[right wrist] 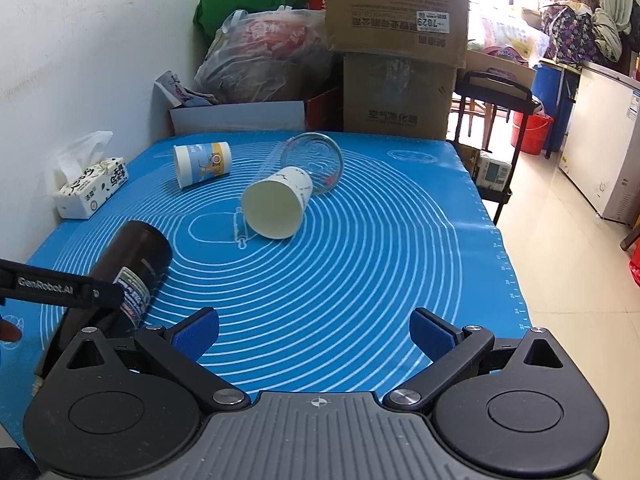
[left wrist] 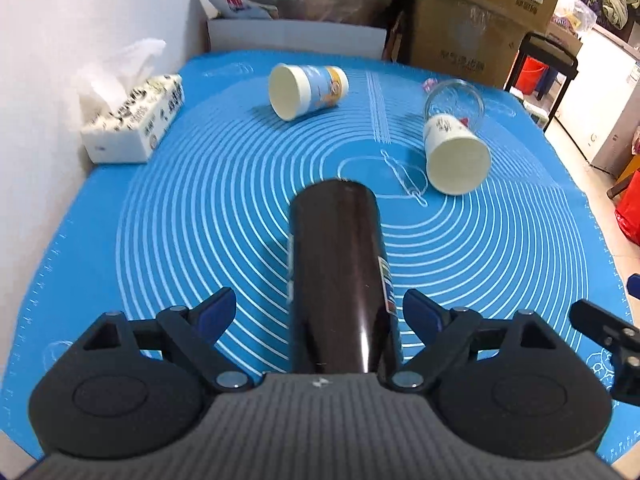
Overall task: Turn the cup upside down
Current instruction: 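Lift the black thermos off the mat with the left tool, then close the right tool on the thermos while the left tool releases it, then rotate the held thermos upright with the right tool, cap end up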
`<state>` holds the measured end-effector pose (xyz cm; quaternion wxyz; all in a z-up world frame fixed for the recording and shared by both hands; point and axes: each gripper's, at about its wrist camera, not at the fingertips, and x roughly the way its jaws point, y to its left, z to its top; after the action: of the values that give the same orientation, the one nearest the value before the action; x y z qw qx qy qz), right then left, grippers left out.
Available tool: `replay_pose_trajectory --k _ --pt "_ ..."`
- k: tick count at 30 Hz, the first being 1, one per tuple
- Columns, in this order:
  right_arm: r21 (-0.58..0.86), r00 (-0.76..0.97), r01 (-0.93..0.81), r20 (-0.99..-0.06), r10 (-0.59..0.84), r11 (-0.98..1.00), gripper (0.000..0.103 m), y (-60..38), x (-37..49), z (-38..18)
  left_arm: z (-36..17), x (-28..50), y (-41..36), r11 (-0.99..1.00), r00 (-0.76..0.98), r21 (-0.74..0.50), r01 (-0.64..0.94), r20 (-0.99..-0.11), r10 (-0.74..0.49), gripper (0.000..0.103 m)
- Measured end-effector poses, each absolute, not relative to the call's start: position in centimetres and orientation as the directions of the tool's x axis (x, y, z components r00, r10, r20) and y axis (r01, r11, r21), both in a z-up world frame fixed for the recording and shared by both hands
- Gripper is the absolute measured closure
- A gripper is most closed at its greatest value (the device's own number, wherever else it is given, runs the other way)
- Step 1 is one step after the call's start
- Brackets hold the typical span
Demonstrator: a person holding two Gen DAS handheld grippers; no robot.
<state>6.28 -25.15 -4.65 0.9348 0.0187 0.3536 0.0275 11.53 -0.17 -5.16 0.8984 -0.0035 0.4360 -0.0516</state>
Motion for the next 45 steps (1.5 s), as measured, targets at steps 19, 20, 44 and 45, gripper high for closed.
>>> replay_pose_trajectory --k 19,20,44,45 --pt "0.146 0.596 -0.207 -0.765 0.243 0.967 0.0 -14.2 13.0 -1.8 -3.7 12.4 10.6 0.999 0.674 0.019 -0.049 -0.737 0.048 0.009" --pt "0.163 0.578 -0.205 -0.775 0.254 0.965 0.0 -13.9 13.5 -2.1 -4.0 12.7 11.0 0.998 0.672 0.026 -0.052 -0.739 0.054 0.009" --pt "0.126 0.32 -0.172 -0.931 0.177 0.977 0.033 -6.8 22.3 -8.7 -7.2 16.4 13.1 0.999 0.659 0.018 -0.032 -0.751 0.034 0.009" --pt "0.129 0.321 -0.169 -0.93 0.179 0.977 0.033 -6.8 22.4 -8.7 -7.2 16.5 13.1 0.999 0.659 0.014 -0.033 -0.751 0.032 0.009"
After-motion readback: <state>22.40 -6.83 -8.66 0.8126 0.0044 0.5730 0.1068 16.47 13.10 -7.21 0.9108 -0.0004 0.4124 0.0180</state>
